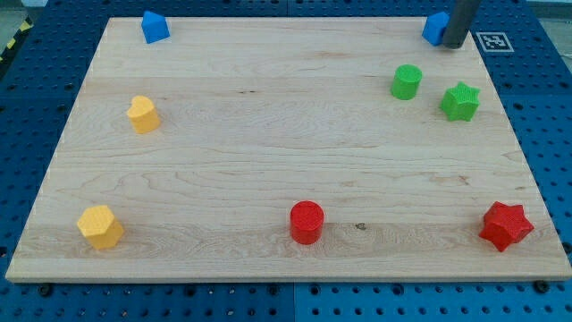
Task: Slide the green circle towards the top center
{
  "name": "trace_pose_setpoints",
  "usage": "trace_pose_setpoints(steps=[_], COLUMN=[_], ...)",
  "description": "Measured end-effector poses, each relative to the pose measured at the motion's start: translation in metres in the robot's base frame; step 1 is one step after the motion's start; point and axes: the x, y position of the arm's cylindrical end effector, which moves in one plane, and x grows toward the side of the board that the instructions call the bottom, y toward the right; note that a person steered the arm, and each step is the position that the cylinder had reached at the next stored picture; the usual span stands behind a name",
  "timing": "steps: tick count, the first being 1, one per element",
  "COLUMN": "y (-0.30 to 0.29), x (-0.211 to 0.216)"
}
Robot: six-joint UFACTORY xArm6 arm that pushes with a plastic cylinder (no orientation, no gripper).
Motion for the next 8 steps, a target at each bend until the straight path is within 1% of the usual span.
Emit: trace_pose_setpoints(steps=[1, 2, 3, 7, 8], y=[-0.027, -0.042, -0.049, -0.037, -0.055], x=[0.029, 0.086, 0.106, 0.105, 0.084])
